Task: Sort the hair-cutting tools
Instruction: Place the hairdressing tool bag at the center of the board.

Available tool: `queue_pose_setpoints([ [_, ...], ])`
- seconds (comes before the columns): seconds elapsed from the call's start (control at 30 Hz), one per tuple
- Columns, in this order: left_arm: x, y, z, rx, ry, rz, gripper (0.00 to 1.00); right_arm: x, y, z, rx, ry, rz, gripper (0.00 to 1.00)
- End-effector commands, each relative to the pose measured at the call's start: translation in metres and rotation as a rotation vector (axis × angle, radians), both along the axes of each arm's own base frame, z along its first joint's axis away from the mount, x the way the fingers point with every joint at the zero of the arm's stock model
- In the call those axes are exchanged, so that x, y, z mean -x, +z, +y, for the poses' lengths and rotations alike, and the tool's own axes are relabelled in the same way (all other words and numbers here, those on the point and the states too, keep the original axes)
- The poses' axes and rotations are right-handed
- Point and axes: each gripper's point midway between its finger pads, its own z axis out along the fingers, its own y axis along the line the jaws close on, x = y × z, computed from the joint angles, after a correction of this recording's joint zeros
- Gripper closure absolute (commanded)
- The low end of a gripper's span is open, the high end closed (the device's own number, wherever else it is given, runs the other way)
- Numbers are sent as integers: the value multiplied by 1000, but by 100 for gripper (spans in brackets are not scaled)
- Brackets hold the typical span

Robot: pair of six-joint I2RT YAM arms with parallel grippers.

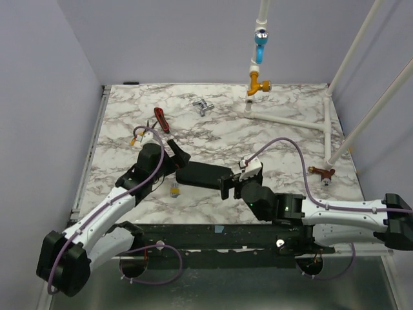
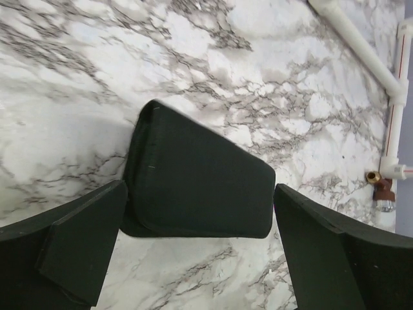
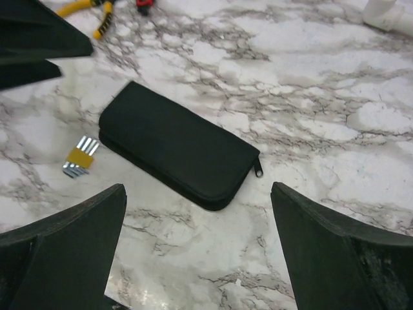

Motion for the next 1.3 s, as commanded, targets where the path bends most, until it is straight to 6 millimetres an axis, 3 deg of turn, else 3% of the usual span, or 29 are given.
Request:
queue_pose_setpoints([
  [0.0,26,-4,43,-88,89,73,2,-13,-25,6,12,2,108,4],
  [0.13,38,0,52,-75,100,50,2,-39,-37,-7,-59,-55,193,4],
  [0.27,46,4,57,-63,106,28,2,-59,-29,-37,-193,-131,216,4],
  [0.4,48,4,59,-60,109,23,2,-63,-15,-57,-264,-172,185,4],
  [0.67,50,-1,60,-57,110,17,2,-69,2,-70,-288,-257,151,0],
  [0.8,51,2,60,-47,110,-1,2,-70,-9,-63,-221,-259,222,0],
  [1.07,54,-1,62,-27,111,-41,2,-48,-29,-21,-278,-59,367,0],
  [1.27,53,-2,61,-12,112,-68,2,-28,-17,1,-474,114,342,0],
])
